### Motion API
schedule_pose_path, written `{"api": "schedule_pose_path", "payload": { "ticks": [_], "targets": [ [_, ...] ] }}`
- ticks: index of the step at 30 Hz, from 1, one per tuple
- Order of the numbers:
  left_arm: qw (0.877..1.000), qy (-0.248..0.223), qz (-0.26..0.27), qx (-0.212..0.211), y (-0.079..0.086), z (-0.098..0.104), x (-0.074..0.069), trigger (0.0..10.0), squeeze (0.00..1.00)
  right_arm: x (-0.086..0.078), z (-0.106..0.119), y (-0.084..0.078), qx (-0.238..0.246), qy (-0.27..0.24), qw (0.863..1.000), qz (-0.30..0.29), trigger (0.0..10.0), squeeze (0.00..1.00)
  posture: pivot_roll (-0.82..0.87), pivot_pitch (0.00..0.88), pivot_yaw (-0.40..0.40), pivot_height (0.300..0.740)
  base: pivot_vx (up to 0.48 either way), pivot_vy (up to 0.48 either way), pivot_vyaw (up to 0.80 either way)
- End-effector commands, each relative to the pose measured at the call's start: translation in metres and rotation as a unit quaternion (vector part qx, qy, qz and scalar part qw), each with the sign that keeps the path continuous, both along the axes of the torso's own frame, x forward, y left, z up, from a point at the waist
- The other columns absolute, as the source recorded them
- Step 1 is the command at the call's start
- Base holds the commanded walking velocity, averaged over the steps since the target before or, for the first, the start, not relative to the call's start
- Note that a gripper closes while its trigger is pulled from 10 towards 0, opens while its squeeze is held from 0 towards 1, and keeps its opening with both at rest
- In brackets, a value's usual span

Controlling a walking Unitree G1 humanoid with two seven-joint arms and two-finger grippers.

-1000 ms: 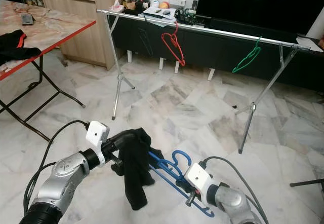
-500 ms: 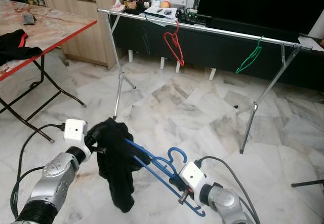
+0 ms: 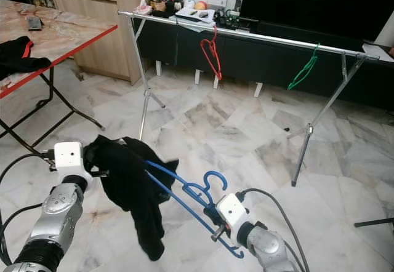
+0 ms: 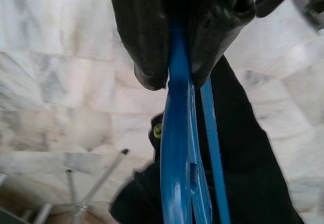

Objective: Hang hanger

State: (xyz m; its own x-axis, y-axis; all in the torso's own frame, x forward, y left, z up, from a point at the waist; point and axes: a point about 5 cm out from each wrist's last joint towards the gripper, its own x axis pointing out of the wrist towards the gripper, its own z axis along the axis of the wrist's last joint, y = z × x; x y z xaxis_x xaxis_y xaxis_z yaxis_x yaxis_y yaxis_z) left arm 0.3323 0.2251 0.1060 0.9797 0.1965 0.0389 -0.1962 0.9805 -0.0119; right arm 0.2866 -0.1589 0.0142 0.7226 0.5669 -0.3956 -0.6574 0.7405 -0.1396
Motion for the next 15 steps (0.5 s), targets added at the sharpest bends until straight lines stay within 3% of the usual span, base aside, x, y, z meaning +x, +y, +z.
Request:
{"api": "schedule_pose_path", "payload": {
  "ticks": [1,3,5,6,15],
  "targets": [
    [0.998,-0.027,0.049,0.006,0.026,0.010,-0.006,0.0,0.00,-0.003,-0.004,-0.035,0.018,0.000,0.989,-0.145,0.0,0.00,0.10,0.043,-0.046,0.740,0.000,0.000,0.00],
    [0.999,-0.029,0.031,0.003,0.020,0.009,-0.006,0.0,0.00,-0.005,-0.006,-0.036,0.038,0.002,0.984,-0.173,0.0,0.00,0.10,0.040,-0.045,0.740,0.000,0.000,0.00],
    [0.997,-0.053,-0.061,-0.006,-0.004,0.011,-0.006,0.0,0.00,0.008,0.002,-0.025,0.094,0.014,0.980,-0.175,0.0,0.00,0.10,0.038,-0.044,0.740,0.000,0.000,0.00],
    [0.992,-0.070,-0.105,-0.011,-0.016,0.015,-0.007,0.0,0.00,0.013,0.006,-0.019,0.097,0.019,0.983,-0.157,0.0,0.00,0.10,0.034,-0.045,0.740,0.000,0.000,0.00],
    [0.969,-0.116,-0.218,-0.020,-0.046,0.043,-0.003,0.0,0.00,0.008,0.000,-0.009,0.067,0.047,0.992,-0.097,0.0,0.00,0.11,0.022,-0.043,0.740,0.000,0.000,0.00]
  ]
}}
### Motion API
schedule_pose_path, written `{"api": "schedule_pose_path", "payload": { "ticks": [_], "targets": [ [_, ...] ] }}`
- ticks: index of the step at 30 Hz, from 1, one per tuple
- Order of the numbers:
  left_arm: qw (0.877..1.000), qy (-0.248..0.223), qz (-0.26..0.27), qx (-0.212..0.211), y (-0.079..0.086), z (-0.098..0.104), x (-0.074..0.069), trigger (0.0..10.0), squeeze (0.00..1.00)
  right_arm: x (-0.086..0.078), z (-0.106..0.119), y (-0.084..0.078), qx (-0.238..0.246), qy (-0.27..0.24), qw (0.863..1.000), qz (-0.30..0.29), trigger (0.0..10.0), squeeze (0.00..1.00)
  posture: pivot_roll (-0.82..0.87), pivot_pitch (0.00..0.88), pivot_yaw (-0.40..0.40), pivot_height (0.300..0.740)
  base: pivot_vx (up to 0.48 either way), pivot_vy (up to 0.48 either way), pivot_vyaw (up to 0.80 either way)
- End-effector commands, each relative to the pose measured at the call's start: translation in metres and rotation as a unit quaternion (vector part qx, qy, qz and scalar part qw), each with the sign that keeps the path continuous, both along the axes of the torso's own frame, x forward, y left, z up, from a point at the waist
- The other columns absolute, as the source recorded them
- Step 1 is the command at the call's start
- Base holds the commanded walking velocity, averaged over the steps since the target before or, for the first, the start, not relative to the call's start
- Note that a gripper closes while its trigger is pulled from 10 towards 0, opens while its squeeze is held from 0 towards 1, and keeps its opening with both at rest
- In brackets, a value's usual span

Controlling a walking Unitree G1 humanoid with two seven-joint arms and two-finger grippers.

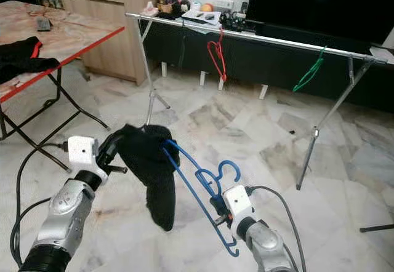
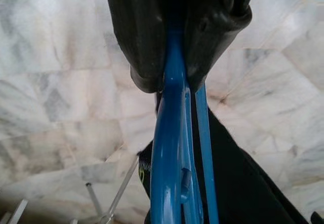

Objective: Hang hanger

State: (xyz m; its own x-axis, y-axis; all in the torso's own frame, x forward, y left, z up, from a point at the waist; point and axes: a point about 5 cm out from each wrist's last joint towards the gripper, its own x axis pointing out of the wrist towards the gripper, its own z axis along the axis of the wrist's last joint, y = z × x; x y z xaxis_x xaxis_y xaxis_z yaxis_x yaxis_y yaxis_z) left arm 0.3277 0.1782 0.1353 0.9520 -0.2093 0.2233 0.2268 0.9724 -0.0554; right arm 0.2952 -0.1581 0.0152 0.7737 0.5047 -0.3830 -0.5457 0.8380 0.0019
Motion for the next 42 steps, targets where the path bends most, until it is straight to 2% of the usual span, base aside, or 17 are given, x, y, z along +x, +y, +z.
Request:
{"api": "schedule_pose_path", "payload": {
  "ticks": [1,4,5,6,9,10,14,20,25,28,30,32,33,34,35,38,42],
  "targets": [
    [0.999,-0.029,-0.019,0.002,-0.001,0.017,0.003,0.0,0.00,-0.002,-0.003,-0.008,-0.001,0.022,1.000,-0.001,0.0,0.00,0.11,0.023,-0.042,0.740,0.000,0.000,0.00],
    [0.999,-0.039,-0.037,0.004,-0.004,0.023,0.003,0.0,0.00,-0.006,-0.007,-0.004,-0.016,0.046,0.998,0.036,0.0,0.00,0.11,0.023,-0.042,0.740,0.000,0.000,0.00],
    [0.998,-0.048,-0.049,0.005,-0.007,0.030,0.004,0.0,0.00,-0.015,-0.018,-0.008,-0.101,0.071,0.988,0.089,0.0,0.00,0.10,0.031,-0.039,0.740,0.000,0.000,0.00],
    [0.997,-0.051,-0.052,0.005,-0.008,0.032,0.004,0.0,0.00,-0.018,-0.022,-0.011,-0.137,0.078,0.982,0.105,0.0,0.00,0.10,0.031,-0.039,0.740,0.000,0.000,0.00],
    [0.997,-0.055,-0.059,0.005,-0.010,0.035,0.004,0.0,0.00,-0.025,-0.029,-0.019,-0.171,0.102,0.973,0.114,0.0,0.00,0.10,0.038,-0.041,0.740,0.000,0.000,0.00],
    [0.996,-0.054,-0.068,0.010,-0.013,0.035,0.003,0.0,0.00,-0.031,-0.035,-0.026,-0.233,0.119,0.953,0.153,0.0,0.00,0.10,0.042,-0.041,0.740,0.000,0.000,0.00],
    [0.995,-0.045,-0.083,0.024,-0.018,0.030,0.000,0.0,0.00,-0.037,-0.040,-0.035,-0.315,0.144,0.915,0.206,0.0,0.00,0.10,0.050,-0.041,0.740,0.000,0.000,0.00],
    [0.994,-0.026,-0.094,0.055,-0.020,0.022,-0.003,0.0,0.00,-0.029,-0.033,-0.035,-0.314,0.151,0.908,0.231,0.0,0.00,0.11,0.060,-0.039,0.740,0.000,0.000,0.00],
    [0.991,0.002,-0.092,0.101,-0.017,0.006,-0.006,0.0,0.00,-0.014,-0.008,-0.036,-0.172,0.119,0.954,0.212,0.0,0.00,0.10,0.067,-0.036,0.740,0.000,0.000,0.00],
    [0.992,0.013,-0.089,0.093,-0.016,0.001,-0.007,0.0,0.00,-0.006,0.007,-0.044,-0.136,0.096,0.965,0.203,0.0,0.00,0.10,0.069,-0.033,0.740,0.000,0.000,0.00],
    [0.990,0.019,-0.091,0.102,-0.016,-0.002,-0.008,0.0,0.00,-0.005,0.013,-0.053,-0.145,0.099,0.958,0.227,0.0,0.00,0.09,0.070,-0.031,0.740,0.000,0.000,0.00],
    [0.989,0.023,-0.096,0.114,-0.018,-0.005,-0.008,0.0,0.00,-0.009,0.015,-0.063,-0.194,0.111,0.938,0.264,0.0,0.00,0.09,0.073,-0.032,0.740,0.000,0.000,0.00],
    [0.988,0.024,-0.099,0.119,-0.019,-0.006,-0.009,0.0,0.00,-0.011,0.014,-0.069,-0.232,0.120,0.925,0.276,0.0,0.00,0.08,0.072,-0.032,0.740,0.000,0.000,0.00],
    [0.987,0.025,-0.102,0.123,-0.021,-0.008,-0.009,0.0,0.00,-0.017,0.011,-0.080,-0.300,0.137,0.895,0.301,0.0,0.00,0.08,0.073,-0.033,0.740,0.000,0.000,0.00],
    [0.987,0.026,-0.101,0.126,-0.022,-0.008,-0.009,0.0,0.00,-0.018,0.012,-0.082,-0.304,0.141,0.891,0.306,0.0,0.00,0.08,0.073,-0.033,0.740,0.000,0.000,0.00],
    [0.987,0.027,-0.094,0.130,-0.021,-0.009,-0.008,0.0,0.00,-0.012,0.022,-0.081,-0.269,0.132,0.906,0.299,0.0,0.00,0.09,0.075,-0.031,0.740,0.000,0.000,0.00],
    [0.990,0.031,-0.060,0.125,-0.013,-0.010,-0.006,0.0,0.00,-0.002,0.032,-0.083,-0.331,0.095,0.894,0.287,0.0,0.00,0.08,0.075,-0.033,0.740,0.000,0.000,0.00]
  ]
}}
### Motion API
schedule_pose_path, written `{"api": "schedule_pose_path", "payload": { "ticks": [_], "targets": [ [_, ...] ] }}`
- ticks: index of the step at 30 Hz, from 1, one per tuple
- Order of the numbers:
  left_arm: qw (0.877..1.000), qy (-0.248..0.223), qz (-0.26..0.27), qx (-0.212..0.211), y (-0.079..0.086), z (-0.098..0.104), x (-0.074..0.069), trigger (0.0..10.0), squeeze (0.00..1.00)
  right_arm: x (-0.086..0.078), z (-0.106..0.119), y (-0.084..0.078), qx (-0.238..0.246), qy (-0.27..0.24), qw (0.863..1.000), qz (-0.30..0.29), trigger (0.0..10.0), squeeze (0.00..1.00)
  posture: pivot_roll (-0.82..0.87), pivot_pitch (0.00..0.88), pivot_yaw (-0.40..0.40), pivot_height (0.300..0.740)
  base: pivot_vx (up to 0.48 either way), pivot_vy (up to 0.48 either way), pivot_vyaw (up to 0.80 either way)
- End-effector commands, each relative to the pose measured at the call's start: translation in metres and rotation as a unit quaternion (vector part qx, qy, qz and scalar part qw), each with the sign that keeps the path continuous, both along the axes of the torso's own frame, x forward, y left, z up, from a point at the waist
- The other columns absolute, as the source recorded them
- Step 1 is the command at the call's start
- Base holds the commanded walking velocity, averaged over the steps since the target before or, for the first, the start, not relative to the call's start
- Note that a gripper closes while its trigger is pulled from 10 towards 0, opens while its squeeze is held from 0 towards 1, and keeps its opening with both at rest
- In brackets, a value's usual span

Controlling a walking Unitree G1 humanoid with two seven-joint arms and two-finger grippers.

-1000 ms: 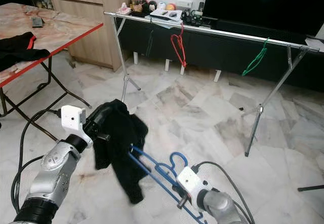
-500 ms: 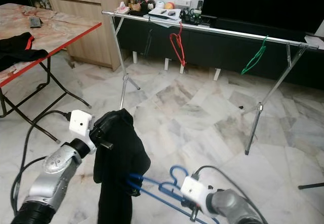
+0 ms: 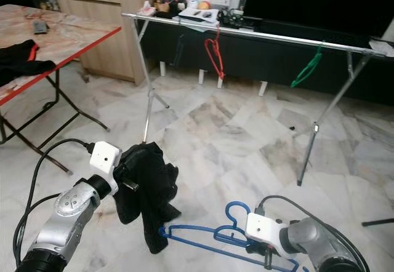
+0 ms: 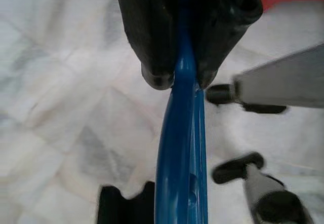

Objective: Hang hanger

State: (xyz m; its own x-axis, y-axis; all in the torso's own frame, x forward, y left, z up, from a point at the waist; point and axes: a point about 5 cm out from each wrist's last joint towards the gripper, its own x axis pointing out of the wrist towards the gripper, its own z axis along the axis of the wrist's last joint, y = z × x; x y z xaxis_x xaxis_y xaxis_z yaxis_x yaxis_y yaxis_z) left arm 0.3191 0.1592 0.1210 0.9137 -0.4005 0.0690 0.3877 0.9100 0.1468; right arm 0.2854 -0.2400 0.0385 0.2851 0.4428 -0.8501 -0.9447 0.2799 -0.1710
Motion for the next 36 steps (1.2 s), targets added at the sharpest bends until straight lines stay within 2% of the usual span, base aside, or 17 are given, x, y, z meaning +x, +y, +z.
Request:
{"api": "schedule_pose_path", "payload": {
  "ticks": [1,3,6,9,10,13,15,16,17,18,20,21,24,25,27,31,36],
  "targets": [
    [1.000,-0.015,0.021,0.005,0.006,0.004,0.002,0.0,0.00,0.008,0.009,-0.002,-0.018,-0.038,0.999,0.000,0.0,0.00,0.08,0.075,-0.033,0.740,0.000,0.000,0.00],
    [0.998,-0.017,0.053,-0.018,0.014,0.006,0.004,0.0,0.00,0.022,0.019,0.008,0.037,-0.113,0.991,-0.060,0.0,0.00,0.08,0.073,-0.035,0.740,0.000,0.000,0.00],
    [0.995,-0.021,0.082,-0.052,0.020,0.008,0.005,0.0,0.00,0.032,0.019,0.013,0.068,-0.165,0.972,-0.155,0.0,0.00,0.07,0.069,-0.040,0.740,0.000,0.000,0.00],
    [0.990,-0.017,0.110,-0.086,0.022,0.006,0.005,0.0,0.00,0.032,0.003,0.030,0.139,-0.168,0.931,-0.291,0.0,0.00,0.08,0.065,-0.043,0.740,0.000,0.000,0.00],
    [0.987,-0.015,0.121,-0.100,0.022,0.005,0.004,0.0,0.00,0.026,-0.009,0.040,0.187,-0.161,0.903,-0.352,0.0,0.00,0.08,0.064,-0.043,0.740,0.000,0.000,0.00],
    [0.984,-0.017,0.134,-0.115,0.022,0.005,0.003,0.0,0.00,0.013,-0.030,0.052,0.236,-0.136,0.850,-0.450,0.0,0.00,0.09,0.056,-0.044,0.740,0.000,0.000,0.00],
    [0.982,-0.019,0.143,-0.122,0.024,0.005,0.002,2.3,0.00,0.005,-0.041,0.055,0.245,-0.123,0.823,-0.499,0.0,0.00,0.09,0.054,-0.044,0.740,0.000,0.000,0.00],
    [0.981,-0.019,0.146,-0.123,0.024,0.005,0.002,2.3,0.00,0.002,-0.045,0.055,0.243,-0.121,0.814,-0.514,0.0,0.00,0.09,0.054,-0.044,0.740,0.000,0.000,0.00],
    [0.980,-0.021,0.151,-0.129,0.025,0.005,0.001,9.0,0.00,-0.004,-0.051,0.055,0.245,-0.108,0.795,-0.544,2.8,0.00,0.09,0.045,-0.042,0.740,0.000,0.000,0.00],
    [0.976,-0.021,0.160,-0.144,0.027,0.006,0.000,10.0,0.00,-0.012,-0.060,0.055,0.249,-0.092,0.770,-0.580,10.0,0.00,0.09,0.038,-0.040,0.740,0.000,0.000,0.00],
    [0.972,-0.017,0.167,-0.165,0.029,0.005,-0.001,10.0,0.00,-0.024,-0.071,0.055,0.251,-0.072,0.729,-0.633,10.0,0.00,0.09,0.028,-0.040,0.740,0.000,0.000,0.00],
    [0.972,-0.015,0.165,-0.170,0.029,0.005,-0.002,10.0,0.00,-0.030,-0.076,0.054,0.244,-0.064,0.715,-0.652,10.0,0.00,0.09,0.026,-0.040,0.740,0.000,0.000,0.00],
    [0.975,-0.012,0.155,-0.160,0.026,0.003,-0.003,10.0,0.00,-0.045,-0.088,0.051,0.203,-0.054,0.720,-0.662,10.0,0.00,0.10,0.019,-0.038,0.740,0.000,0.000,0.00],
    [0.974,-0.007,0.153,-0.166,0.025,0.002,-0.004,10.0,0.00,-0.054,-0.094,0.049,0.177,-0.050,0.717,-0.672,10.0,0.00,0.10,0.006,-0.036,0.740,0.000,0.000,0.00],
    [0.974,-0.006,0.153,-0.168,0.024,0.002,-0.004,10.0,0.00,-0.057,-0.096,0.048,0.172,-0.049,0.715,-0.676,10.0,0.00,0.10,0.006,-0.036,0.740,0.000,0.000,0.00],
    [0.969,-0.009,0.165,-0.184,0.025,0.004,-0.009,10.0,0.00,-0.079,-0.109,0.048,0.120,-0.047,0.714,-0.688,10.0,0.00,0.10,0.000,-0.028,0.740,0.000,0.000,0.00],
    [0.971,-0.010,0.167,-0.173,0.023,0.002,-0.013,10.0,0.00,-0.093,-0.117,0.056,0.107,-0.036,0.727,-0.677,10.0,0.00,0.09,0.000,-0.017,0.740,0.000,0.000,0.00]
  ]
}}
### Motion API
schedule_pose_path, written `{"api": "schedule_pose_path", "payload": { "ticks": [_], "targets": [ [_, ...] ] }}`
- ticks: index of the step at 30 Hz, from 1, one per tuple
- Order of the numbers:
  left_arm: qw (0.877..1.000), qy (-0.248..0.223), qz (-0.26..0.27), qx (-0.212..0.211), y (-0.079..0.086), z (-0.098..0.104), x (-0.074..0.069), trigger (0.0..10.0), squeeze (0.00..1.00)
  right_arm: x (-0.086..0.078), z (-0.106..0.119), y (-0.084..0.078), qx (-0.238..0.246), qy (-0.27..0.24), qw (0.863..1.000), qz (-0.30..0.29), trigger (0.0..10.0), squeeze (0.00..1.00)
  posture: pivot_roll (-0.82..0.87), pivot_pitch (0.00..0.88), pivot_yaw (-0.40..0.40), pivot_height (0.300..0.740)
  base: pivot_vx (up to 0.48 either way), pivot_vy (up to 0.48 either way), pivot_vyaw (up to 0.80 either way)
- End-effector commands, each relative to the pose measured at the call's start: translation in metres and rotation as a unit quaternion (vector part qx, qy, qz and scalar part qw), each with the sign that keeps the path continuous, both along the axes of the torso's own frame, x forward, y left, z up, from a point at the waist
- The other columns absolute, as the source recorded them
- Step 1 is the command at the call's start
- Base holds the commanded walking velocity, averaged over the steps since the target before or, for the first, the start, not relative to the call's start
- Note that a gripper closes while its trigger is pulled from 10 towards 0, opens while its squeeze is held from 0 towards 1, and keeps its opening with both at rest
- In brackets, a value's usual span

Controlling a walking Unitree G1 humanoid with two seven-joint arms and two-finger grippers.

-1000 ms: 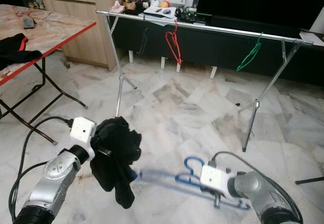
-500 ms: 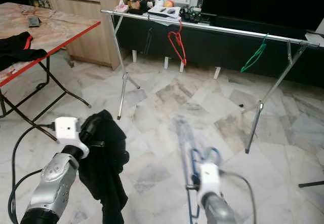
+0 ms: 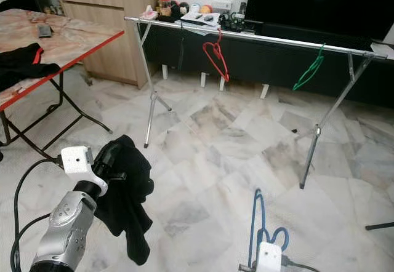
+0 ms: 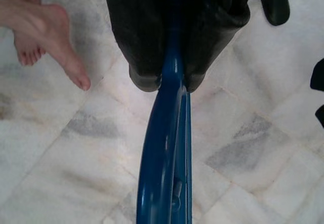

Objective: Hang hanger

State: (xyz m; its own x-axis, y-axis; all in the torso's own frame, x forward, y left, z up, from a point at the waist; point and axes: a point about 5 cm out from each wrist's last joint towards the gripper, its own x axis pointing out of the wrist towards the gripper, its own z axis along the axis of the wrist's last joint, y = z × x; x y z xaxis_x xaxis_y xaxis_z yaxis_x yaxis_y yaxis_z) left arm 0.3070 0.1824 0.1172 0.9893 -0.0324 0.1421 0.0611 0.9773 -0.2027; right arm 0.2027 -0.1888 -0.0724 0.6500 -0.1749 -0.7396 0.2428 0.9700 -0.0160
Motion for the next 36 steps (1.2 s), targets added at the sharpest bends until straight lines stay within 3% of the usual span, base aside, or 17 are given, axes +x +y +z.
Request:
{"api": "schedule_pose_path", "payload": {
  "ticks": [1,9,12,22,36],
  "targets": [
    [1.000,-0.012,0.001,0.014,-0.002,0.006,-0.002,10.0,0.00,-0.014,-0.008,0.007,0.008,0.022,1.000,-0.001,10.0,0.00,0.09,0.000,-0.017,0.740,0.000,0.000,0.00],
    [0.999,-0.005,-0.008,0.033,-0.006,0.003,-0.006,10.0,0.00,-0.024,-0.014,0.016,0.008,0.043,0.999,0.011,10.0,0.00,0.08,0.000,-0.009,0.740,0.000,0.159,0.00],
    [0.999,-0.005,-0.010,0.036,-0.008,0.003,-0.007,10.0,0.00,-0.023,-0.012,0.001,-0.001,0.041,0.999,0.009,10.0,0.00,0.09,0.000,-0.009,0.740,0.000,0.341,0.00],
    [0.999,0.001,-0.025,0.038,-0.017,0.002,-0.008,10.0,0.00,-0.026,-0.014,0.002,-0.007,0.049,0.998,0.031,10.0,0.00,0.09,0.000,-0.008,0.740,0.000,0.372,0.00],
    [0.999,-0.008,-0.019,0.046,-0.011,0.010,-0.003,10.0,0.00,-0.021,-0.012,0.001,-0.009,0.045,0.999,0.023,10.0,0.00,0.11,0.000,-0.017,0.740,0.000,0.405,0.00]
  ]
}}
